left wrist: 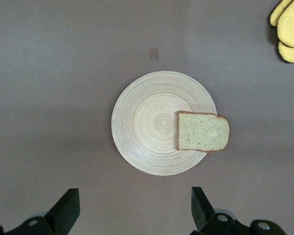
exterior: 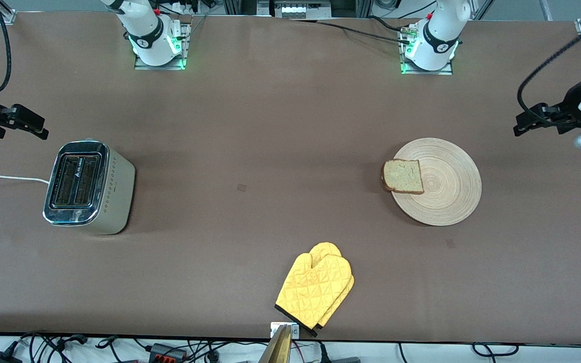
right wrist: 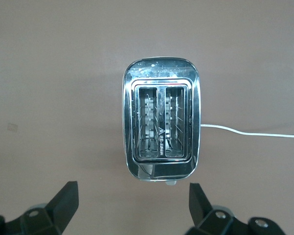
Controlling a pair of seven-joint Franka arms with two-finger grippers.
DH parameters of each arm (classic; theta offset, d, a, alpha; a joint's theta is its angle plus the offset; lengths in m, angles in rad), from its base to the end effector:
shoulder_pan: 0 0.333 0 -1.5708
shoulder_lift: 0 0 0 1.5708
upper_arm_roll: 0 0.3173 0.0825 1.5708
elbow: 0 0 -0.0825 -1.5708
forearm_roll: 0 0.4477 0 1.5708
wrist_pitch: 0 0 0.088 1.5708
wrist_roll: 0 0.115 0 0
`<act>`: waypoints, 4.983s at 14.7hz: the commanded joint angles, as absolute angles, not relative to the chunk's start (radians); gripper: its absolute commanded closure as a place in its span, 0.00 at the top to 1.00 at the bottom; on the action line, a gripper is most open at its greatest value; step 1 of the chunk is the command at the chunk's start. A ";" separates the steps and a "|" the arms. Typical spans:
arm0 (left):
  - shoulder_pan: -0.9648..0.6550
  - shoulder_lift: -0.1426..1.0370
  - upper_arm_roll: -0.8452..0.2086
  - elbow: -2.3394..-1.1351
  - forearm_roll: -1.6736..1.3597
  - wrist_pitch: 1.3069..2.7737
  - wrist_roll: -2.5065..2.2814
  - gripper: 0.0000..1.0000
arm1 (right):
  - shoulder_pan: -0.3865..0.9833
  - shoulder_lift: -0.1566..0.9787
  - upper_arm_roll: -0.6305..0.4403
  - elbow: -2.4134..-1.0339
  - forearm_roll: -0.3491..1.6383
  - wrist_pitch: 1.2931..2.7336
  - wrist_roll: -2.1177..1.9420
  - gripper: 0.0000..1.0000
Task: Move plate and put bread in toaster
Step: 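Move the left gripper toward the wooden plate's rim, then grasp the wooden plate's rim with the left gripper, then slide the plate toward the toaster with the left gripper while the right gripper approaches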
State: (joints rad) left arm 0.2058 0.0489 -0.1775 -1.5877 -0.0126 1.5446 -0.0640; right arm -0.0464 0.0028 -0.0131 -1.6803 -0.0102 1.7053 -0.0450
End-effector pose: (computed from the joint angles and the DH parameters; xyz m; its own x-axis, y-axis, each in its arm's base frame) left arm 0.6267 0.0185 0.5767 0.9916 0.0911 -0.0923 0.0929 -0.9956 0.0153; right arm 0.6269 -0.0384 0.5689 0.9997 -0.0131 0.0217 -0.0134 -0.9998 0.0112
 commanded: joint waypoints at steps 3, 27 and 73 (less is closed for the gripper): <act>0.357 0.109 -0.176 -1.600 -0.157 1.516 0.087 1.00 | -0.063 -0.009 0.003 -1.677 -0.009 1.690 -0.057 1.00; 0.577 0.325 -0.186 -2.117 -0.495 2.035 0.630 1.00 | -0.061 -0.011 0.003 -1.678 -0.012 1.683 -0.058 1.00; 0.491 0.617 -0.410 -2.042 -1.118 1.894 0.781 0.00 | -0.064 0.003 0.002 -1.677 -0.009 1.678 -0.055 1.00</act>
